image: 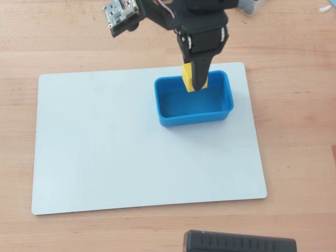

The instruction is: Pick up yellow cube and drop it in the blue rectangular bin

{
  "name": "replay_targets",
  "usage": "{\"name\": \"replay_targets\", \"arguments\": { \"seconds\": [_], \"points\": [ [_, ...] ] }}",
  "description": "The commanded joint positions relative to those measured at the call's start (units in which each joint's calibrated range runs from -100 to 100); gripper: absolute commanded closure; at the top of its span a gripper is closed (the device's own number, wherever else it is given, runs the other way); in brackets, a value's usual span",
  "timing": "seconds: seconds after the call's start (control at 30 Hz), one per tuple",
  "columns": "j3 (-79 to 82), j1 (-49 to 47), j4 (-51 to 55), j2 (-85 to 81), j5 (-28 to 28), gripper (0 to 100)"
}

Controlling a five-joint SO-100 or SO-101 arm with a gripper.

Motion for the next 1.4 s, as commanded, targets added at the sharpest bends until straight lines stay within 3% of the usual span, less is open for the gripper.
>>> {"name": "replay_targets", "arguments": {
  "seconds": [0.0, 0.07, 0.27, 0.77, 0.9, 1.37],
  "points": [
    [5.23, 1.31, -5.39, -9.08, 0.78, 88],
    [5.14, 1.39, -5.55, -9.08, 0.83, 81],
    [5.32, 2.42, -5.97, -9.45, 0.83, 80],
    [25.32, 7.91, -9.44, -43.73, 2.1, 100],
    [34.77, 10.57, -12.41, -57.85, 2.15, 100],
    [56.5, 13.66, -21.82, -67.14, 2.83, 100]
  ]
}}
